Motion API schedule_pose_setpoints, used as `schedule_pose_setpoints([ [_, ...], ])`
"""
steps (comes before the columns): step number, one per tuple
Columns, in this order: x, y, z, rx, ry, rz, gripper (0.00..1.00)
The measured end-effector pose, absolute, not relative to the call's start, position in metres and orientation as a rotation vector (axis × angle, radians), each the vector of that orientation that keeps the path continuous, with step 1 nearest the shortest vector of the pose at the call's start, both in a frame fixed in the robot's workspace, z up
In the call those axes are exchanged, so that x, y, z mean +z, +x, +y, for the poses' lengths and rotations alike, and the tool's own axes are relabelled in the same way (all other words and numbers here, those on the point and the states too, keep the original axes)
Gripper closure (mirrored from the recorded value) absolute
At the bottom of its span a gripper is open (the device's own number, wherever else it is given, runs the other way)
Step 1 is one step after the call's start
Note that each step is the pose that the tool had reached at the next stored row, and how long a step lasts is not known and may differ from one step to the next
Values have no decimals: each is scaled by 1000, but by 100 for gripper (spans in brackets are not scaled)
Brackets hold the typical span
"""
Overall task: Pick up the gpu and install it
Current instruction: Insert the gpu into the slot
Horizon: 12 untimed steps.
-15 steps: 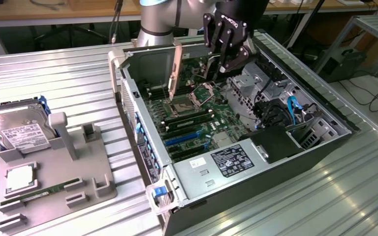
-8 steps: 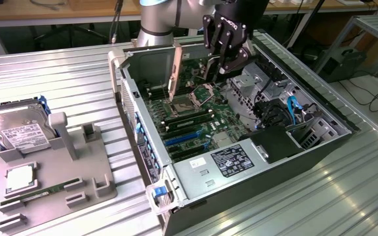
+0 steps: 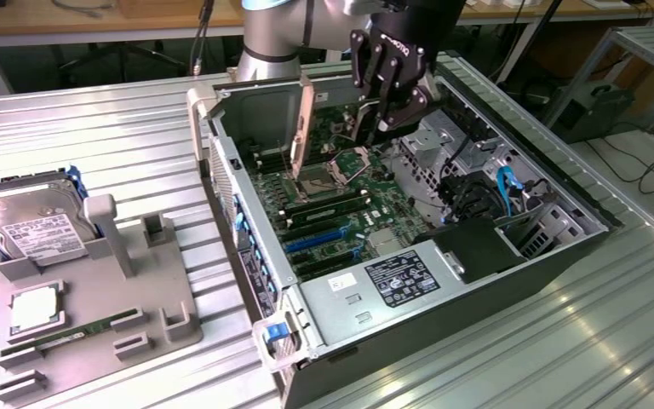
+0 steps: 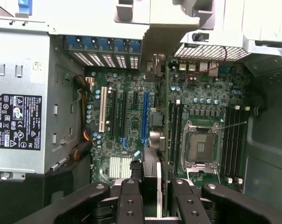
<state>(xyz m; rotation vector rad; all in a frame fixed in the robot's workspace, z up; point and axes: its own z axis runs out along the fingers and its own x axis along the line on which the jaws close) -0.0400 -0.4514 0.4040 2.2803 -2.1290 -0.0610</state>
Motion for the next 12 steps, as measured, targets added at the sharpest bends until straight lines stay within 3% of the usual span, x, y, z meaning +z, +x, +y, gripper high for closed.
schedule_pose_setpoints([
  [12,400,-40,-451,-61,2280,-2129,72],
])
